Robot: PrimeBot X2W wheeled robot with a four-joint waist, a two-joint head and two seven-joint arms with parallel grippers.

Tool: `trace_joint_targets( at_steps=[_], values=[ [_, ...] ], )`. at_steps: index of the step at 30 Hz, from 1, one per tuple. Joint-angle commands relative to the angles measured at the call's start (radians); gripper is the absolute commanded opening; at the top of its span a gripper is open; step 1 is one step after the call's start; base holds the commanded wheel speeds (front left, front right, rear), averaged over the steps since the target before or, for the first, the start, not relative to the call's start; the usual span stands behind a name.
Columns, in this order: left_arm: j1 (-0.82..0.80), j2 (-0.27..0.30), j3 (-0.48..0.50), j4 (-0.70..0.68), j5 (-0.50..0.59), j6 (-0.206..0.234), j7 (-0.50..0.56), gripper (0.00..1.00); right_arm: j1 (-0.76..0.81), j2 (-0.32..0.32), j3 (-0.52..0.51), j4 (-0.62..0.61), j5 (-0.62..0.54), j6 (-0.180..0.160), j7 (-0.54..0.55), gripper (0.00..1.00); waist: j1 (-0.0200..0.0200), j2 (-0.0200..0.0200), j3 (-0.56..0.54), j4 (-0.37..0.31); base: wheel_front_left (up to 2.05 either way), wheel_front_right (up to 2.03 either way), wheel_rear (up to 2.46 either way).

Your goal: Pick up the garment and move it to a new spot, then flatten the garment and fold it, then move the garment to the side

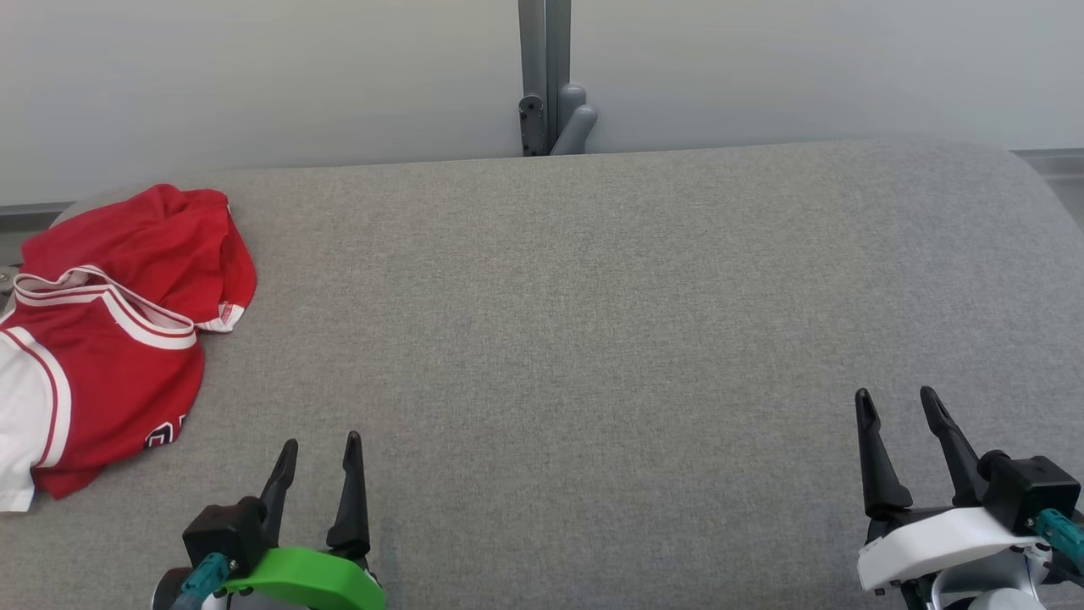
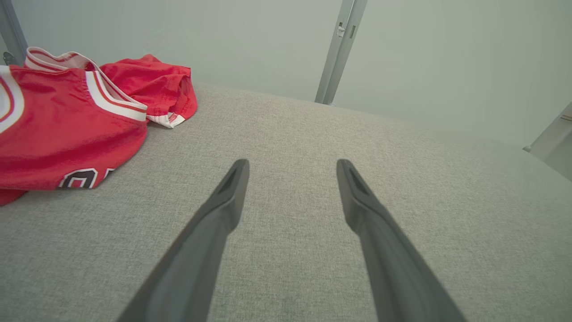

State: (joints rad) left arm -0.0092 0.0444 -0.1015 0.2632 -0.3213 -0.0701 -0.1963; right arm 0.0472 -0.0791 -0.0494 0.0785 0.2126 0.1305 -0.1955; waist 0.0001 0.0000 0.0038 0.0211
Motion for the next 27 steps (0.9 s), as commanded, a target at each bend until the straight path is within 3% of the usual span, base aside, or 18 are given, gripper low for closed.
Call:
trace_joint_targets(
  at_steps=[1, 27],
  values=[
    [0.008, 0.008, -0.003, -0.006, 0.026, 0.002, -0.010, 1.00, 0.007, -0.003, -0.002, -0.012, -0.031, 0.000, -0.010, 1.00, 0.0000, 0.0000, 0.000, 0.001, 0.00, 0.00, 0.00],
    [0.031, 0.009, -0.002, 0.015, 0.192, 0.001, -0.058, 1.00, 0.031, 0.015, -0.045, 0.011, -0.187, 0.000, -0.059, 1.00, -0.0001, 0.0000, -0.007, 0.010, 0.00, 0.00, 0.00]
  ],
)
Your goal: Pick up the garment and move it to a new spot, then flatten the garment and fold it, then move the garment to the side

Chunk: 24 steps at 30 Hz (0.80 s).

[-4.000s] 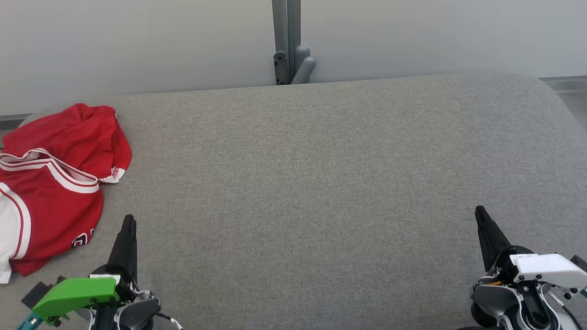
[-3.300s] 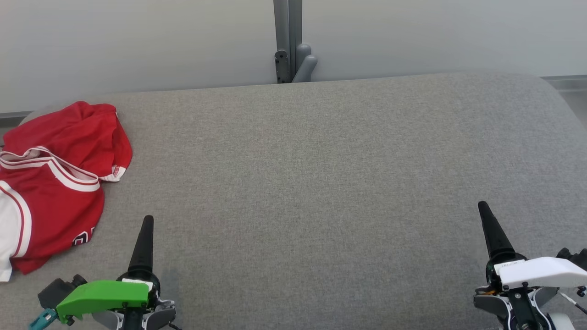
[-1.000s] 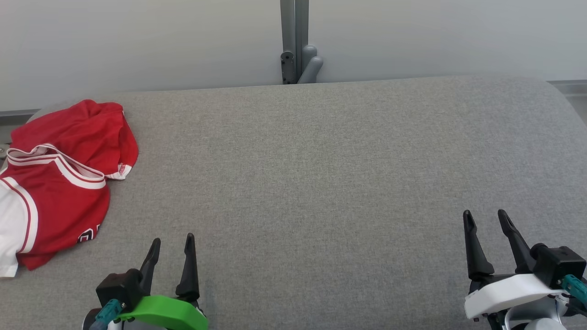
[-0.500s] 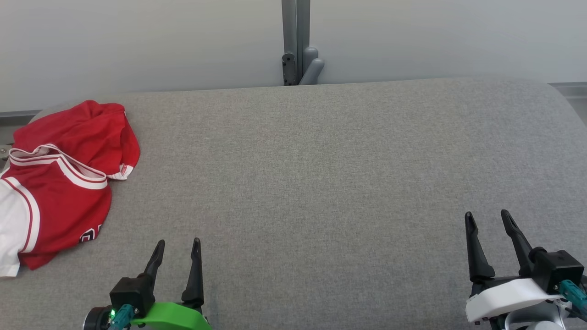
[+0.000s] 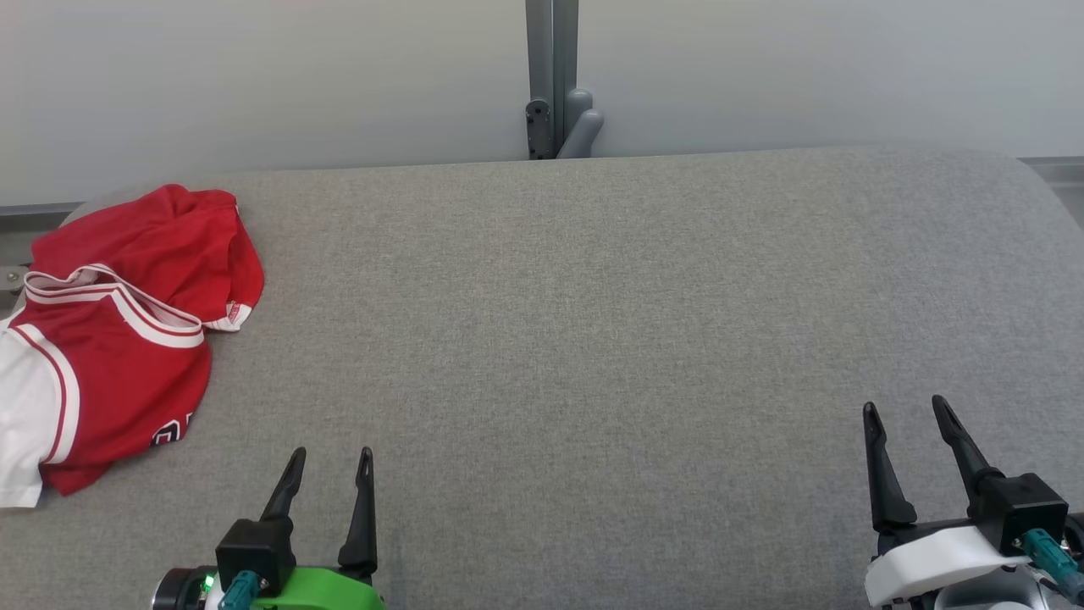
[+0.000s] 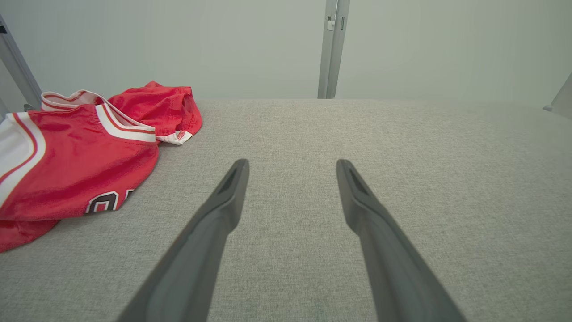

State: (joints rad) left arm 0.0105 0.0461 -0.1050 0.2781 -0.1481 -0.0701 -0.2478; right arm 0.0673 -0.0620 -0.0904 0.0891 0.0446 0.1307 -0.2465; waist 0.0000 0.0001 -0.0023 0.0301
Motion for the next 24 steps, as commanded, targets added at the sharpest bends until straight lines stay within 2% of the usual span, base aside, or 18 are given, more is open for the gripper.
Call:
trace_joint_targets(
  at_steps=[1, 6, 20, 24],
  values=[
    [0.013, 0.007, 0.002, 0.000, 0.025, 0.001, -0.009, 1.00, 0.013, -0.002, -0.005, 0.000, -0.026, 0.000, -0.010, 1.00, 0.0000, -0.0001, -0.001, 0.002, 0.00, 0.00, 0.00],
    [0.015, 0.007, -0.002, 0.002, 0.060, 0.005, -0.020, 1.00, 0.016, -0.001, -0.009, -0.002, -0.065, 0.000, -0.021, 1.00, 0.0000, -0.0001, 0.001, 0.009, 0.00, 0.00, 0.00],
    [0.019, 0.007, 0.003, 0.008, 0.051, 0.001, -0.018, 1.00, 0.017, 0.003, -0.014, 0.000, -0.052, 0.000, -0.020, 1.00, 0.0000, -0.0001, -0.002, 0.018, 0.00, 0.00, 0.00],
    [0.006, 0.007, 0.006, 0.005, 0.045, 0.004, -0.018, 1.00, 0.010, 0.003, 0.000, -0.014, -0.047, 0.000, -0.020, 1.00, 0.0000, -0.0001, 0.001, 0.042, 0.00, 0.00, 0.00]
  ],
)
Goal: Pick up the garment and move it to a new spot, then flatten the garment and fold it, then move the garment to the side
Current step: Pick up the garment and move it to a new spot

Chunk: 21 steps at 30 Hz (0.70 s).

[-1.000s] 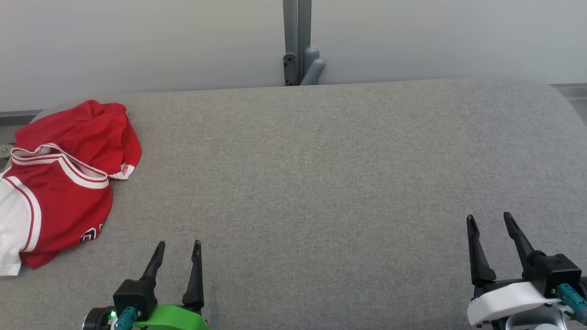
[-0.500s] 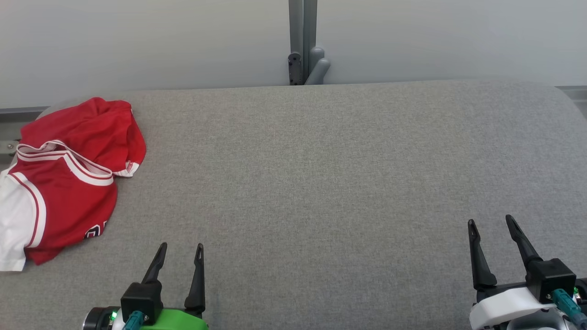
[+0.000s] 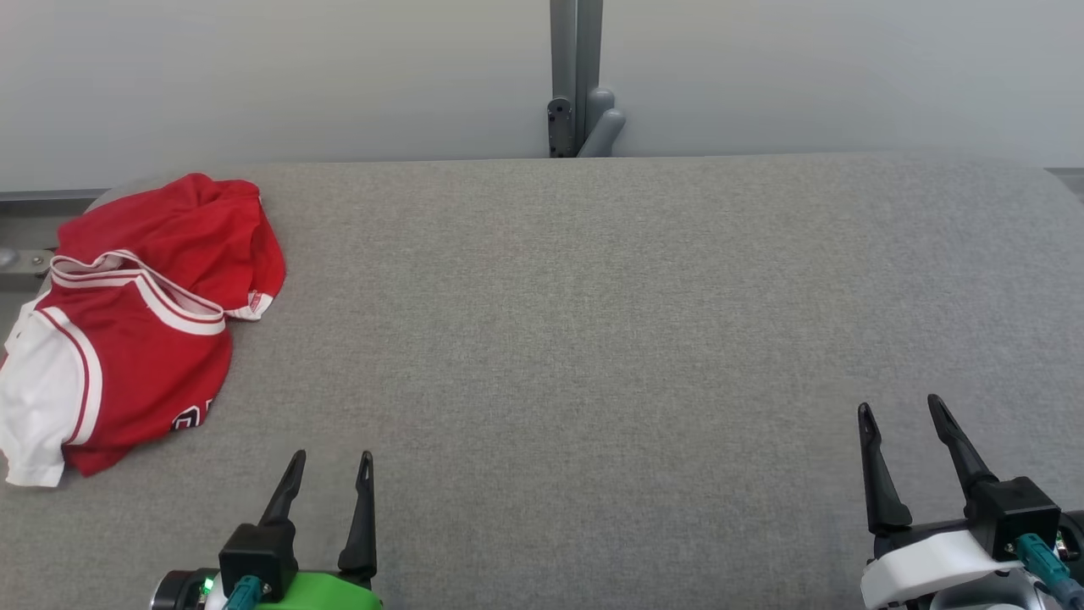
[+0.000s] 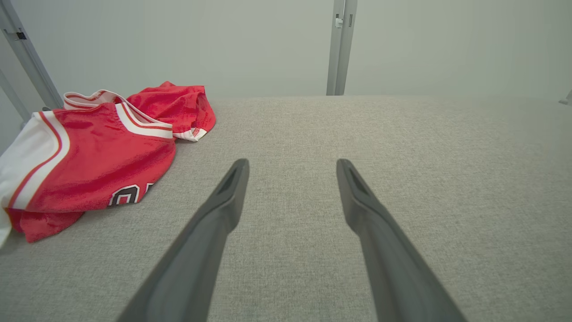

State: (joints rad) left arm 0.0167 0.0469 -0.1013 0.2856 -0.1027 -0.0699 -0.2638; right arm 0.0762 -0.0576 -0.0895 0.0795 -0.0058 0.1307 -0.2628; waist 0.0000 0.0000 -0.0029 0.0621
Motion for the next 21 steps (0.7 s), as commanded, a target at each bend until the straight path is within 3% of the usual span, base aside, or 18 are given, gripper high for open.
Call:
trace_joint_targets(
  at_steps=[1, 14, 21],
  values=[
    [-0.002, 0.006, 0.003, -0.004, -0.004, 0.008, -0.001, 1.00, 0.000, -0.001, 0.003, -0.007, 0.004, 0.000, -0.003, 1.00, 0.0000, 0.0000, 0.003, 0.022, 0.00, 0.00, 0.00],
    [0.016, 0.006, 0.031, -0.035, -0.040, 0.027, -0.001, 1.00, -0.005, -0.007, 0.104, -0.017, 0.015, 0.000, -0.003, 1.00, 0.0000, 0.0000, 0.022, 0.334, 0.00, 0.00, 0.00],
    [-0.018, 0.005, 0.043, -0.077, -0.091, 0.048, -0.001, 1.00, -0.068, -0.051, 0.179, -0.036, 0.016, 0.000, -0.003, 1.00, 0.0000, 0.0000, 0.091, 0.404, 0.00, 0.00, 0.00]
  ],
)
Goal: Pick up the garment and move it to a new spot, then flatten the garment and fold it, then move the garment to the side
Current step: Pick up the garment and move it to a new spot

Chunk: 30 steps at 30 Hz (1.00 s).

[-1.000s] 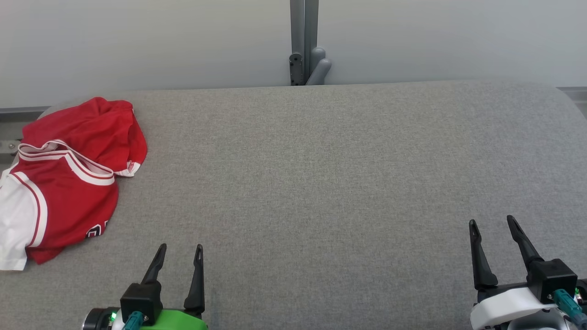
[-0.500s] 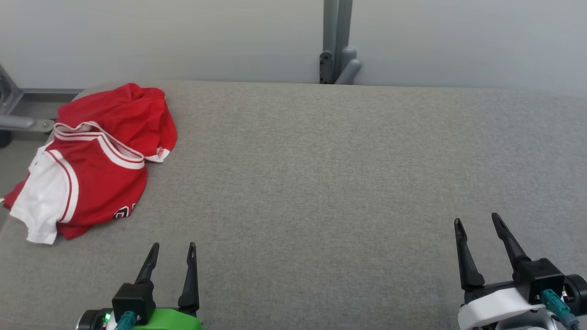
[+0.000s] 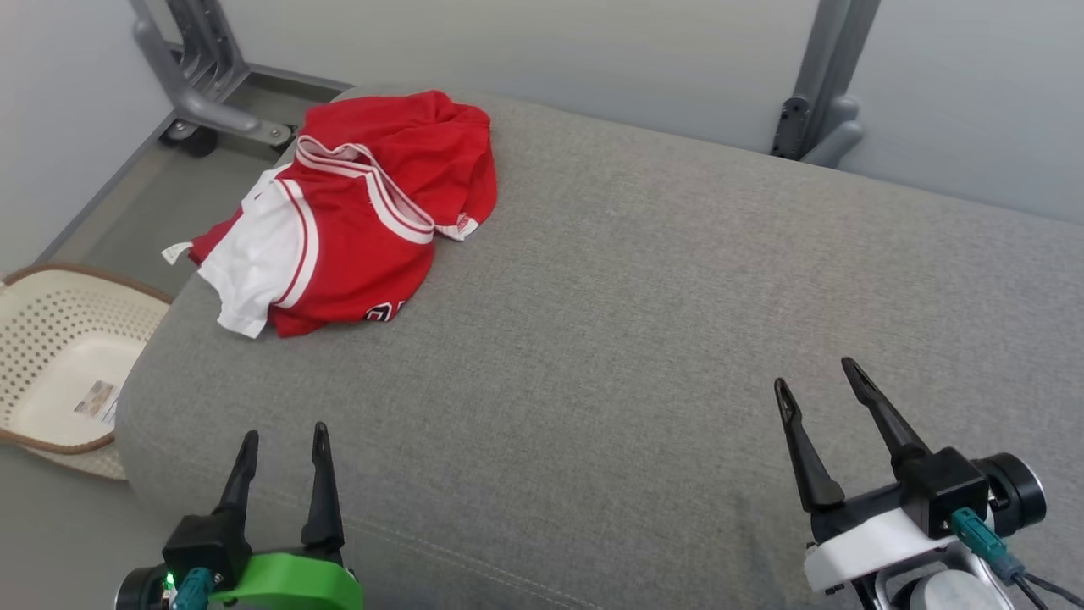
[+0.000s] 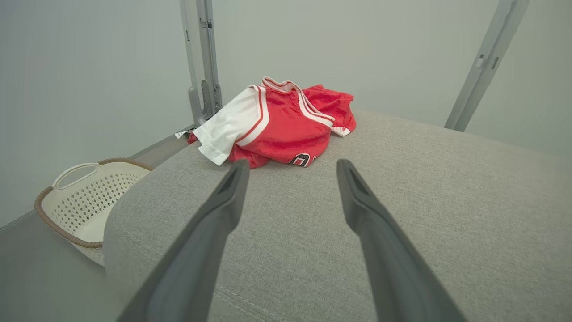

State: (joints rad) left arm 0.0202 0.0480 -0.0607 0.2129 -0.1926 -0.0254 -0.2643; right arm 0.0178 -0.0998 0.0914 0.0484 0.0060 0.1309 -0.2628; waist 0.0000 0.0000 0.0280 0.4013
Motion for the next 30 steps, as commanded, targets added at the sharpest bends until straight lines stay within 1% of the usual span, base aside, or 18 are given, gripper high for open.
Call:
trace_joint_targets(
  at_steps=[1, 6, 9, 12, 15, 16, 17, 18, 20, 23, 25, 27, 30],
  values=[
    [-0.032, 0.004, 0.002, -0.008, -0.018, 0.010, 0.000, 1.00, -0.019, -0.017, 0.005, -0.010, 0.006, 0.000, -0.003, 1.00, 0.0000, 0.0000, 0.079, 0.065, 0.00, 0.00, 0.00],
    [-0.147, 0.004, -0.013, 0.009, -0.110, 0.029, 0.000, 1.00, -0.076, -0.077, 0.036, -0.048, 0.016, 0.000, -0.003, 1.00, 0.0000, 0.0000, 0.207, 0.049, 0.00, 0.00, 0.00],
    [-0.257, 0.004, -0.020, 0.065, -0.180, 0.032, 0.000, 1.00, -0.114, -0.123, 0.051, -0.070, 0.024, 0.000, -0.003, 1.00, 0.0000, 0.0000, 0.298, 0.027, 0.00, 0.00, 0.00],
    [-0.391, 0.003, -0.019, 0.175, -0.236, 0.041, 0.000, 1.00, -0.152, -0.161, 0.052, -0.089, 0.030, 0.000, -0.003, 1.00, 0.0000, 0.0000, 0.385, 0.004, 0.00, 0.00, 0.00],
    [-0.518, 0.003, -0.003, 0.310, -0.253, 0.045, 0.000, 1.00, -0.181, -0.188, 0.055, -0.103, 0.036, 0.000, -0.003, 1.00, 0.0000, 0.0000, 0.458, -0.019, 0.00, 0.00, 0.00],
    [-0.518, 0.003, -0.003, 0.310, -0.253, 0.045, 0.000, 1.00, -0.181, -0.188, 0.055, -0.103, 0.036, 0.000, -0.003, 1.00, 0.0000, 0.0000, 0.458, -0.019, 0.00, 0.00, 0.00],
    [-0.556, 0.003, -0.001, 0.364, -0.257, 0.040, 0.000, 1.00, -0.188, -0.196, 0.060, -0.105, 0.037, 0.000, -0.003, 1.00, 0.0000, 0.0000, 0.477, -0.027, 0.00, 0.00, 0.00],
    [-0.635, 0.003, 0.004, 0.467, -0.286, 0.028, 0.000, 1.00, -0.205, -0.206, 0.064, -0.112, 0.042, 0.000, -0.003, 1.00, 0.0000, 0.0000, 0.515, -0.044, 0.00, 0.00, 0.00],
    [-0.711, 0.005, 0.011, 0.561, -0.291, 0.028, 0.000, 1.00, -0.214, -0.211, 0.062, -0.121, 0.046, 0.000, -0.003, 1.00, 0.0000, 0.0000, 0.547, -0.057, 0.00, 0.00, 0.00],
    [-0.792, 0.005, 0.030, 0.691, -0.324, 0.021, 0.006, 1.00, -0.215, -0.215, 0.061, -0.135, 0.051, 0.000, -0.003, 1.00, 0.0000, 0.0000, 0.583, -0.071, 0.00, 0.00, 0.00],
    [-0.840, 0.010, 0.038, 0.766, -0.331, 0.024, 0.003, 1.00, -0.211, -0.219, 0.063, -0.144, 0.052, 0.000, -0.003, 1.00, 0.0000, 0.0000, 0.599, -0.079, 0.00, 0.00, 0.00],
    [-0.875, 0.022, 0.044, 0.827, -0.336, 0.028, 0.001, 1.00, -0.203, -0.220, 0.066, -0.150, 0.053, 0.000, -0.003, 1.00, 0.0000, 0.0000, 0.607, -0.088, 0.00, 0.00, 0.00],
    [-0.899, 0.028, 0.046, 0.900, -0.334, 0.013, 0.006, 1.00, -0.197, -0.222, 0.067, -0.153, 0.056, 0.000, -0.003, 1.00, 0.0000, 0.0000, 0.610, -0.100, 0.00, 0.00, 0.00]
  ],
)
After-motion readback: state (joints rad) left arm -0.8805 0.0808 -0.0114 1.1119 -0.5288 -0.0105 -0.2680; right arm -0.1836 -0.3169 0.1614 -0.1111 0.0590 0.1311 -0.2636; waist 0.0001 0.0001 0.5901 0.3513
